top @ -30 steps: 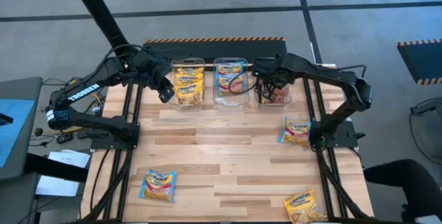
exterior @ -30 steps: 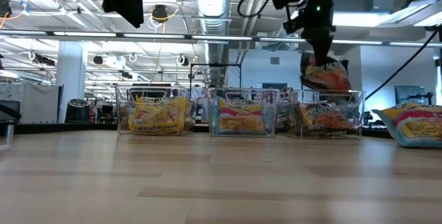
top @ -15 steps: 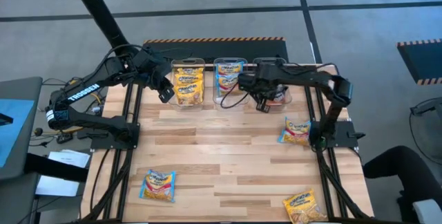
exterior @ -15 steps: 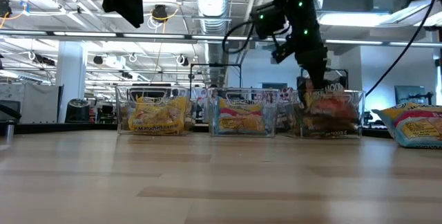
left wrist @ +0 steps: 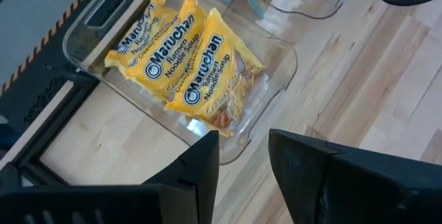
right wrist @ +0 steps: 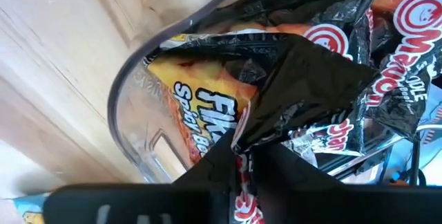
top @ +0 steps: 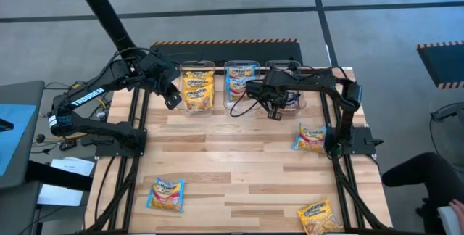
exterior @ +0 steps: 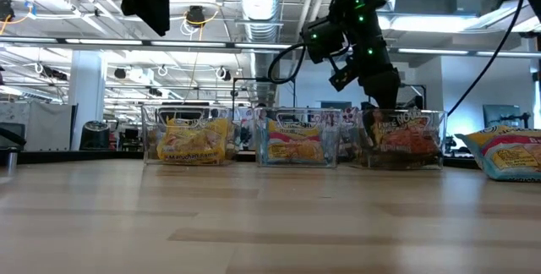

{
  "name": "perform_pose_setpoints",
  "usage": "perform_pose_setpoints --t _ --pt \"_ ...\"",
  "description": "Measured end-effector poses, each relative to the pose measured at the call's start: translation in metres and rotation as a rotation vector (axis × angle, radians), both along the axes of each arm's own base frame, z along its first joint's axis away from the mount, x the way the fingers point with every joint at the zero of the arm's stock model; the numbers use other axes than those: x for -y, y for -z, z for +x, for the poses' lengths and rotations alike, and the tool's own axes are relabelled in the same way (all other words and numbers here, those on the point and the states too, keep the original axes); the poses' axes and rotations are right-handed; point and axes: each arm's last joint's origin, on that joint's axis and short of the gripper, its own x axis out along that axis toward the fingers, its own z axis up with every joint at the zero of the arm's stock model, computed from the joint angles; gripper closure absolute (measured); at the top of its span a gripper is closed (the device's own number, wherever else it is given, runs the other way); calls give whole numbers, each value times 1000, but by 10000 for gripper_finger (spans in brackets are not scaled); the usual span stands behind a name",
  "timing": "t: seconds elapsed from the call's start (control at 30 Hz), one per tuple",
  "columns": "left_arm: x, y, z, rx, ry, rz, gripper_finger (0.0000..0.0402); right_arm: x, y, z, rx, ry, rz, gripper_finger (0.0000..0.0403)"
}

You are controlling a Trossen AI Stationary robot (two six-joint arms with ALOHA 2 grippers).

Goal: Sort Maruchan noodles
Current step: Put the black noodle pack into the right transparent bin, then put the blue noodle pack into the center transparent bin

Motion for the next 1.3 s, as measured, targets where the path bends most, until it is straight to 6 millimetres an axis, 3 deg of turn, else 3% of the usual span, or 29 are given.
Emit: perform_pose_setpoints --t 0.23,0.4,0.6,0.9,1.1,1.3 --pt "0 0 0 3 7 -10 288 -2 0 -1 -7 -1 28 296" --pt "1 0 0 6 12 -15 288 -1 -13 1 -11 -3 28 258" --pt "1 0 0 6 11 -16 288 1 -50 6 41 31 1 233" --pt "5 2 -1 34 60 -143 288 -2 -97 11 248 55 6 237" --pt "18 3 2 78 147 -328 288 -19 -121 1 345 55 11 238" --pt "44 7 4 -5 235 -417 288 -39 -145 -15 441 63 -7 239"
